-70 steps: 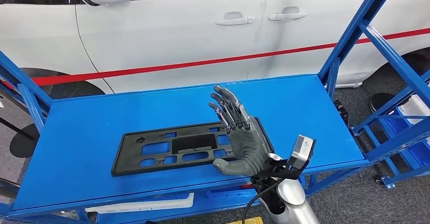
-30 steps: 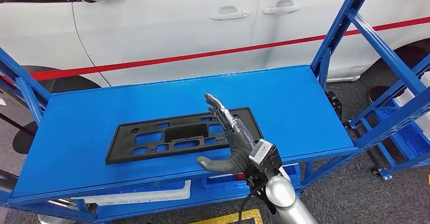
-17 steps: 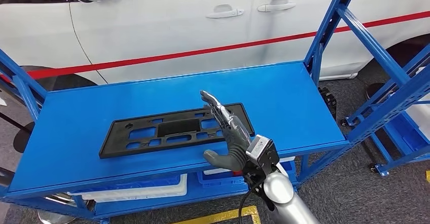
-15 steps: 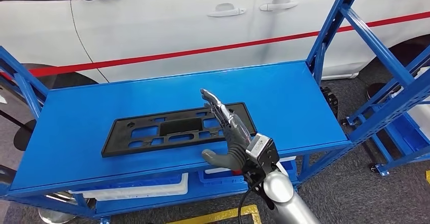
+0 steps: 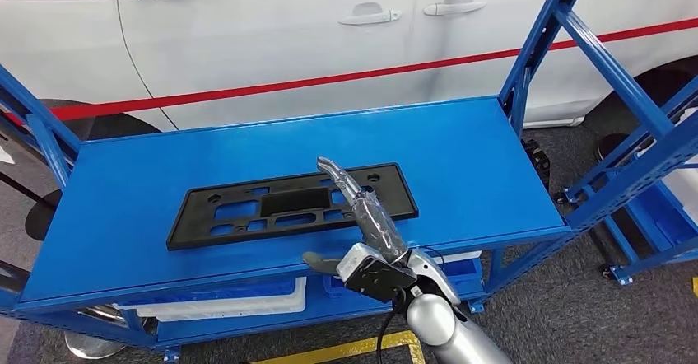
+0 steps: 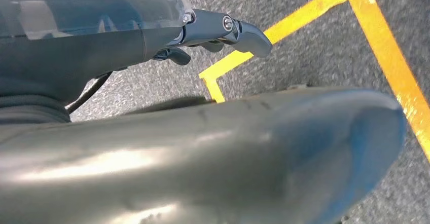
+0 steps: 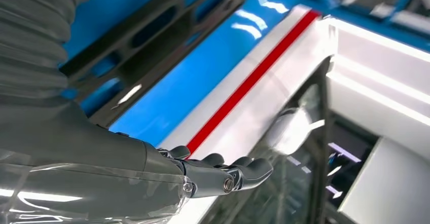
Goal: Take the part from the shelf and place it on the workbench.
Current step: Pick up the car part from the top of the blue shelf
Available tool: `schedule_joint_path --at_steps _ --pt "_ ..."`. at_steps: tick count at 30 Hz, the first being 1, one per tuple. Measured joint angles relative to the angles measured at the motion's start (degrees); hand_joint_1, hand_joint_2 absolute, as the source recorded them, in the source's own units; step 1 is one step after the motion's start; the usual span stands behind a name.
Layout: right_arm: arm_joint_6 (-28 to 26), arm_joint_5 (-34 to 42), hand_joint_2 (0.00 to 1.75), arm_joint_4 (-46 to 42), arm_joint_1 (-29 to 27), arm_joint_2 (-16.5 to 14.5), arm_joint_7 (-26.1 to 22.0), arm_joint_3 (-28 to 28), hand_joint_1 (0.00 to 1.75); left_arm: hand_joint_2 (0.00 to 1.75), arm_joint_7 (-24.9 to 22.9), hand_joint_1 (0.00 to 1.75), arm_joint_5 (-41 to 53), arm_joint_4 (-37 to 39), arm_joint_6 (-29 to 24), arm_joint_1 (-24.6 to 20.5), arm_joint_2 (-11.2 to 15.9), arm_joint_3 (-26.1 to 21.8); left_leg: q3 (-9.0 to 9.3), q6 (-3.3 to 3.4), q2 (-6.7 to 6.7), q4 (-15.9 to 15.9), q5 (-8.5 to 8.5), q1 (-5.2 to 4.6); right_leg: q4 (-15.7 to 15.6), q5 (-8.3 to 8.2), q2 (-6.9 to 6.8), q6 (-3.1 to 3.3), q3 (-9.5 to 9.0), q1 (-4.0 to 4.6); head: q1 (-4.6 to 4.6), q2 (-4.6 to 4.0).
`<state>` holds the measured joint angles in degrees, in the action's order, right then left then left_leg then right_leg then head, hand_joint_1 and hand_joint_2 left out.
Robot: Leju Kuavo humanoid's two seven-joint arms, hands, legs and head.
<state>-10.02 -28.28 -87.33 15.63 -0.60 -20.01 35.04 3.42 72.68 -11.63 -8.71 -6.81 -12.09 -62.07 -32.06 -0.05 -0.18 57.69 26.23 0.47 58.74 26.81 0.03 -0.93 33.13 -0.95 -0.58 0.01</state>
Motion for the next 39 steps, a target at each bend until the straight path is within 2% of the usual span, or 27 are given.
schedule_joint_path --at_steps 2,3,5,7,8,9,10,12,13,14,17,19,20,22,23,24,25,27,28,29,30,32,34,35,37,38,39 --pt "-1.55 -4.17 1.75 0.37 0.03 -0.01 1.08 1.35 0.0 0.0 0.12 0.0 -0.05 0.0 0.0 0.05 -0.01 0.0 -0.11 -0.68 0.03 0.1 0.15 0.15 -0.22 -0.18 0.05 0.78 0.13 0.01 -0.02 0.0" --pt "-2.18 -6.01 1.75 0.56 0.08 -0.01 1.48 2.07 0.0 0.0 0.19 0.0 -0.07 0.0 -0.01 0.06 -0.02 0.0 -0.4 -0.98 0.04 0.81 0.76 0.25 -0.36 -0.27 0.03 1.2 0.08 -0.03 -0.02 0.0" --pt "-3.33 -9.87 1.75 1.09 0.24 -0.01 2.29 3.62 0.0 0.0 0.28 0.0 -0.1 0.0 -0.02 0.11 -0.02 -0.01 -2.67 -1.38 0.05 5.88 3.83 0.38 -0.58 -0.42 -0.12 1.85 0.01 -0.08 -0.02 -0.01" --pt "-4.41 -14.61 1.75 1.92 0.39 -0.01 3.47 5.25 0.0 0.0 0.29 0.0 -0.13 0.0 -0.03 0.25 -0.01 -0.02 -6.38 -1.57 0.04 13.84 7.32 0.37 -0.54 -0.43 -0.18 2.14 0.11 0.13 -0.03 -0.01" --pt "-4.79 -17.01 1.75 2.42 0.44 -0.01 4.1 6.07 0.0 0.0 0.29 0.0 -0.13 0.0 -0.04 0.33 -0.01 -0.03 -7.53 -1.57 0.04 16.29 7.85 0.37 -0.49 -0.41 -0.17 2.2 0.12 0.27 -0.03 -0.01" --pt "-5.1 -19.12 1.75 2.92 0.52 0.0 4.69 6.88 0.0 0.0 0.28 0.0 -0.11 0.0 -0.04 0.38 0.0 -0.03 -7.78 -1.48 0.04 16.8 7.35 0.36 -0.43 -0.39 -0.14 2.25 0.11 0.39 -0.03 0.0" --pt "-5.37 -20.94 1.75 3.4 0.68 0.01 5.18 7.67 0.0 0.0 0.28 0.0 -0.08 0.0 -0.05 0.4 0.01 -0.04 -6.89 -1.29 0.04 14.88 5.79 0.34 -0.37 -0.36 -0.09 2.27 0.05 0.49 -0.03 0.0" --pt "-5.91 -23.61 1.75 4.39 1.31 0.06 5.77 9.08 0.0 0.0 0.31 0.0 0.01 0.0 -0.05 0.31 0.01 -0.04 -3.22 -0.65 0.04 7.15 1.93 0.2 -0.24 -0.28 0.02 2.24 -0.05 0.68 -0.02 0.01" --pt "-6.22 -24.67 1.75 4.97 1.77 0.13 5.97 9.75 0.0 0.0 0.34 0.0 0.07 0.0 -0.05 0.23 0.02 -0.04 -1.62 -0.35 0.03 3.68 0.76 0.08 -0.15 -0.26 0.07 2.13 0.02 0.81 -0.02 0.01" --pt "-6.5 -25.47 1.75 5.62 2.28 0.26 6.06 10.44 0.0 0.0 0.38 0.0 0.14 0.0 -0.04 0.14 0.02 -0.03 -0.7 -0.09 0.01 1.57 0.25 -0.06 -0.11 -0.28 0.08 1.94 0.14 0.89 -0.01 0.01" --pt "-7.1 -26.77 1.75 7.54 3.54 0.8 6.18 12.42 0.0 0.0 0.48 0.0 0.31 0.0 0.1 0.08 0.02 -0.02 -0.36 0.57 -0.01 0.2 -0.07 -0.1 -0.24 -0.46 0.05 1.05 0.32 0.87 -0.01 0.0" --pt "-7.44 -27.35 1.75 8.57 4.37 1.23 6.25 13.51 0.0 0.0 0.58 0.0 0.39 0.0 0.31 -0.02 -0.02 -0.01 -0.18 1.2 0.06 -0.47 -0.61 0.22 1.55 0.95 0.05 0.42 1.07 0.81 0.08 0.0" --pt "-7.58 -27.65 1.75 9.05 4.81 1.49 6.32 14.06 0.0 0.0 0.65 0.0 0.43 0.0 0.42 -0.11 -0.04 0.02 -0.15 1.41 0.11 -0.69 -0.8 0.34 4.16 2.59 0.06 0.15 2.25 0.73 0.15 0.0" --pt "-7.77 -28.26 1.75 9.99 5.38 2.03 6.59 15.08 0.0 0.0 0.76 0.0 0.51 0.0 0.59 -0.21 -0.03 0.05 -0.3 1.57 0.14 -0.71 -0.89 0.27 11.63 6.26 0.05 -0.31 5.75 0.52 0.24 -0.01" --pt "-7.85 -28.52 1.75 10.42 5.48 2.29 6.76 15.55 0.0 0.0 0.78 0.0 0.54 0.0 0.63 -0.18 -0.03 0.07 -0.35 1.58 0.14 -0.68 -0.89 0.26 14.5 7.13 0.04 -0.47 7.11 0.41 0.24 0.0" --pt "-7.97 -28.82 1.75 10.8 5.55 2.53 7.0 15.99 0.0 0.0 0.78 0.0 0.54 0.0 0.66 -0.15 -0.03 0.08 -0.37 1.57 0.13 -0.64 -0.88 0.25 15.41 6.85 0.03 -0.58 7.55 0.31 0.24 0.0" --pt "-8.15 -29.14 1.75 11.12 5.68 2.73 7.26 16.38 0.0 0.0 0.78 0.0 0.54 0.0 0.67 -0.13 -0.03 0.09 -0.35 1.52 0.1 -0.57 -0.86 0.25 14.11 5.51 0.01 -0.61 6.9 0.21 0.25 0.01" --pt "-8.66 -29.77 1.75 11.61 6.31 2.94 7.8 17.02 0.0 0.0 0.77 0.0 0.54 0.0 0.68 -0.17 -0.04 0.12 -0.29 1.27 0.04 -0.36 -0.7 0.25 6.7 1.62 -0.02 -0.44 3.26 0.08 0.25 0.0" --pt "-8.92 -30.12 1.75 11.82 6.75 2.99 8.08 17.33 0.0 0.0 0.75 0.0 0.54 0.0 0.67 -0.22 -0.04 0.14 -0.35 1.06 0.02 -0.15 -0.57 0.13 3.17 0.36 -0.02 -0.25 1.58 0.15 0.23 0.01" --pt "-9.17 -30.47 1.75 12.1 7.22 3.02 8.37 17.64 0.0 0.0 0.73 0.0 0.54 0.0 0.67 -0.25 -0.04 0.16 -0.45 0.8 0.02 -0.02 -0.51 0.03 0.84 -0.28 0.0 -0.01 0.55 0.24 0.22 0.0" --pt "-9.38 -30.8 1.75 12.46 7.7 3.04 8.63 17.98 0.0 0.0 0.68 0.0 0.54 0.0 0.67 -0.27 -0.04 0.17 -0.57 0.5 0.02 0.03 -0.51 -0.08 -0.15 -0.32 0.03 0.25 0.2 0.39 0.21 0.01" --pt "-9.58 -31.27 1.75 13.4 8.72 2.98 9.05 18.57 0.0 0.0 0.59 0.0 0.54 0.0 0.67 -0.32 -0.04 0.22 -0.71 -0.15 0.04 -0.03 -0.54 -0.14 -0.35 -0.49 0.09 0.85 0.3 0.42 0.18 0.01" --pt "-9.63 -31.41 1.75 14.4 9.97 2.7 9.23 19.05 0.0 0.0 0.53 0.0 0.54 0.0 0.66 -0.4 -0.04 0.33 -1.29 -0.73 0.04 1.41 0.63 -0.03 -0.71 -0.75 0.02 1.59 0.2 0.2 0.15 0.0" --pt "-9.67 -31.43 1.75 14.95 10.63 2.42 9.26 19.28 0.0 0.0 0.52 0.0 0.54 0.0 0.66 -0.43 -0.05 0.4 -2.33 -0.98 0.04 3.82 2.14 0.06 -0.87 -0.86 -0.04 1.91 0.13 0.11 0.13 0.0" --pt "-9.84 -31.42 1.75 16.31 11.76 1.79 9.29 19.82 0.0 0.0 0.52 0.0 0.54 0.0 0.68 -0.4 -0.06 0.49 -5.75 -1.37 0.04 11.53 5.88 0.18 -0.87 -0.88 -0.12 2.26 0.17 0.25 0.1 0.01" --pt "-10.01 -31.42 1.75 17.21 12.23 1.4 9.33 20.18 0.0 0.0 0.52 0.0 0.52 0.0 0.73 -0.37 -0.06 0.51 -7.38 -1.5 0.04 15.03 7.08 0.21 -0.83 -0.87 -0.13 2.29 0.19 0.33 0.1 0.01" --pt "-10.2 -31.41 1.75 18.11 12.64 0.98 9.42 20.5 0.0 0.0 0.52 0.0 0.49 0.0 0.77 -0.34 -0.06 0.52 -8.2 -1.55 0.04 16.73 7.21 0.22 -0.78 -0.86 -0.12 2.32 0.2 0.39 0.1 0.01"
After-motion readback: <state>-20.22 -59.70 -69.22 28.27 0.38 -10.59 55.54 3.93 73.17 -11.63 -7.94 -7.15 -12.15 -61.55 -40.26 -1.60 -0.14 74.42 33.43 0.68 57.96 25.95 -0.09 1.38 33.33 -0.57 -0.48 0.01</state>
